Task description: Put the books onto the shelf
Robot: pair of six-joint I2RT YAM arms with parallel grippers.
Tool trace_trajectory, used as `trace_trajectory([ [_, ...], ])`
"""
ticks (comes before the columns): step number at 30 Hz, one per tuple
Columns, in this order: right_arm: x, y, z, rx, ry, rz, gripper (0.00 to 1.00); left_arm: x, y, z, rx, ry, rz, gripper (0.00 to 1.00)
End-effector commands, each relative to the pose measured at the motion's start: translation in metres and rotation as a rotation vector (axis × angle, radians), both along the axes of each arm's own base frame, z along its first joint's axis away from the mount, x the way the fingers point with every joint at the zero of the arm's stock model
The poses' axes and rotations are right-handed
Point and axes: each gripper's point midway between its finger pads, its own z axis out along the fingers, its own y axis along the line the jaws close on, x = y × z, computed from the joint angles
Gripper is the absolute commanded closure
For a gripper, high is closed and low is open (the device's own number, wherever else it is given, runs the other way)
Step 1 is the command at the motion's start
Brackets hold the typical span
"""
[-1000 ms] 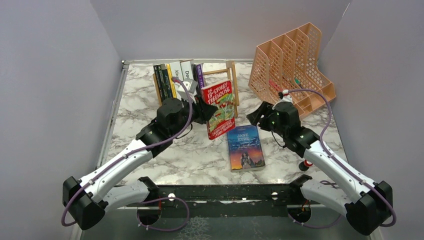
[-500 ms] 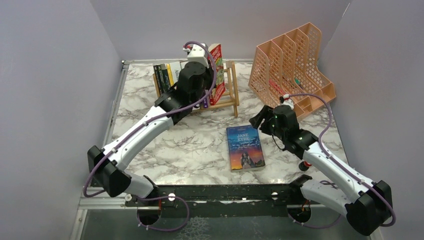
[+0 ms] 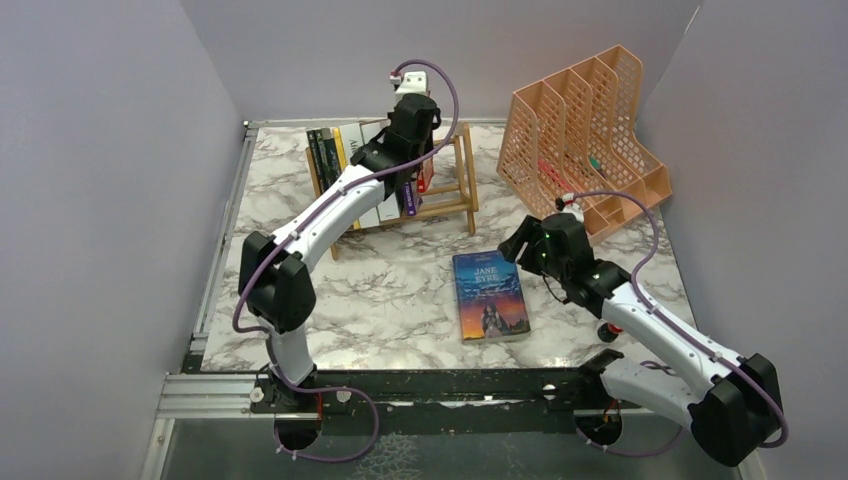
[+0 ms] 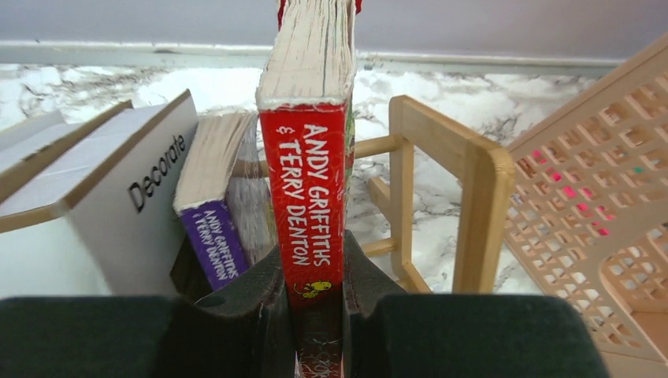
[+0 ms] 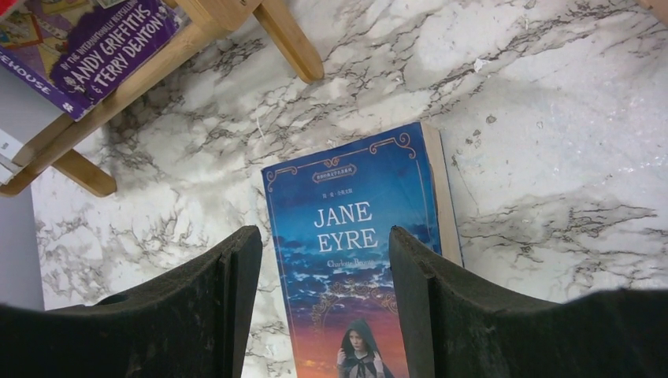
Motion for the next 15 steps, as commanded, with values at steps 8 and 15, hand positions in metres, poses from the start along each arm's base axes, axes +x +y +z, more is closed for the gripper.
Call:
trace_trajectory([
  [8,-0.005,0.001,-0.021,0.0,0.056,-0.006,0.36,0.031,0.018,-0.061,0.066,0.122,0.129,1.0],
  [15,-0.001,0.008,-0.029,0.006,0.081,0.012,0.36,0.028,0.046,-0.076,0.157,0.155,0.252,1.0],
])
